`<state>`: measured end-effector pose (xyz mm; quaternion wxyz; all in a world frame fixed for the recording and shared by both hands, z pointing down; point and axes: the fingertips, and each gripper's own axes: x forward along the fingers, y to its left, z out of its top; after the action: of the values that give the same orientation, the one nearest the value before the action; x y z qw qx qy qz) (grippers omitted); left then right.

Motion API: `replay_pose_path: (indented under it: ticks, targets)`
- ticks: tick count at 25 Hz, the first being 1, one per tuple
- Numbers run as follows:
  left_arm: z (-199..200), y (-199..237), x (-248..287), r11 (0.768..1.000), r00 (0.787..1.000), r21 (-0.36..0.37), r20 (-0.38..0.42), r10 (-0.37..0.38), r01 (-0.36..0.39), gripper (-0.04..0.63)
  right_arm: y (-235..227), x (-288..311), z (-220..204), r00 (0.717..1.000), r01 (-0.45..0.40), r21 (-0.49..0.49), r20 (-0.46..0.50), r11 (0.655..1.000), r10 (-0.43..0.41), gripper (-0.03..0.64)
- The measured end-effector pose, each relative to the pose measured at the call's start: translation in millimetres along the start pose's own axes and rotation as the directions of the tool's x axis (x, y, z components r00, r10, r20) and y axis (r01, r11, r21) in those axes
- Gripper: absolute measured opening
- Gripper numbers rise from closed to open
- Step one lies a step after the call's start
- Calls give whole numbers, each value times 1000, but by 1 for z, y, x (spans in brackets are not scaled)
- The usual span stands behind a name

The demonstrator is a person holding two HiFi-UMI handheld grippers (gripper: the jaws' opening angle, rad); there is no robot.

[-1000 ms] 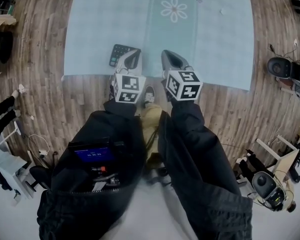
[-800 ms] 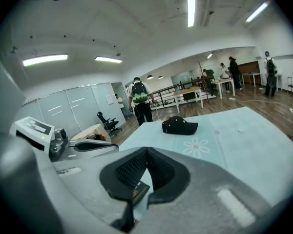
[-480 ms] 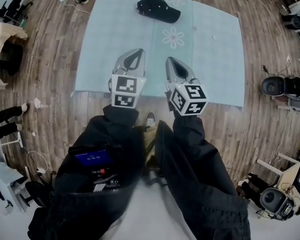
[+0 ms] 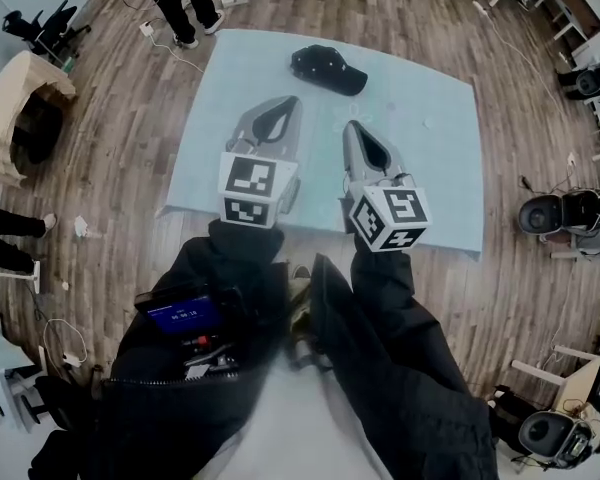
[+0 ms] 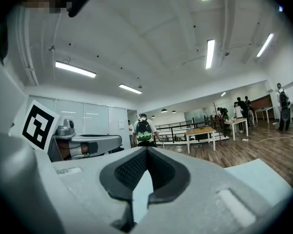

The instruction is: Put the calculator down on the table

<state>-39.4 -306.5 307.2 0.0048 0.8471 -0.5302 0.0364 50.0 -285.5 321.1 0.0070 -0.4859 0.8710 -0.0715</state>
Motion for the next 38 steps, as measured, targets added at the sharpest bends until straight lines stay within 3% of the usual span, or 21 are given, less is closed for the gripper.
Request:
replay_pose_path:
  ticks: [12, 23, 38]
  targets:
    - [62, 19, -6, 1000, 991, -17, 136, 5, -2, 2, 11, 8, 52, 993, -1, -63, 120, 998, 9, -3]
    - [73, 14, -7, 999, 987, -20, 156, -39, 43, 2, 10, 2, 73, 985, 51, -66, 169, 996, -40, -3]
    - [72, 13, -8, 999, 986, -13, 163, -39, 41, 2, 10, -5, 83, 978, 92, -100, 196, 991, -71, -5]
